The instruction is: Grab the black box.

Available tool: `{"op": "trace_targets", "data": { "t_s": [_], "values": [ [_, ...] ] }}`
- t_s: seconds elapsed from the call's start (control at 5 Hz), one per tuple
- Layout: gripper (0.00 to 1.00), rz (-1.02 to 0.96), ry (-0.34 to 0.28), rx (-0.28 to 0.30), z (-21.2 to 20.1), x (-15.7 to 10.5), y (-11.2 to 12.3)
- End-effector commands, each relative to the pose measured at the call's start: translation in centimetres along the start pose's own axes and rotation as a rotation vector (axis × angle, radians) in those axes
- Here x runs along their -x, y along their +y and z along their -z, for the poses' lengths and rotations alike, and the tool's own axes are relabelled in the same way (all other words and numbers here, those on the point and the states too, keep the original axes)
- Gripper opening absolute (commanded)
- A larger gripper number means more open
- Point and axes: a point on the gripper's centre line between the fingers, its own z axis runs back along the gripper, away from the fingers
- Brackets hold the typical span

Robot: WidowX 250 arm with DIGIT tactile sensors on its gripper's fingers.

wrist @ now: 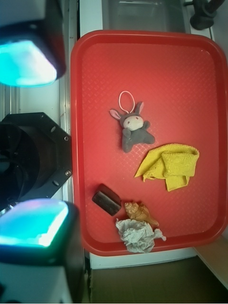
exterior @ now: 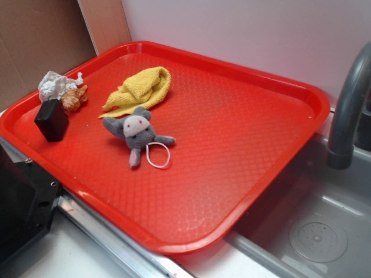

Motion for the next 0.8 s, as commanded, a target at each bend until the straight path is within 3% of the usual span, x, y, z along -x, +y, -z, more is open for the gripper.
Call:
{"op": "trace_targets", "data": {
  "t_s": [0.0, 0.2, 0.4, 0.6],
  "values": [
    [1.00, 0.000, 0.000, 0.000, 0.0, 0.0, 0.0],
    [1.00, -0.250, 0.026, -0.018, 5.0, -0.9, 3.4],
    [1.00, -0.475, 0.013, -0.163, 9.1, -1.5, 6.4],
    [1.00, -0.515, 0.029, -0.212, 12.9, -1.9, 8.2]
  ]
}}
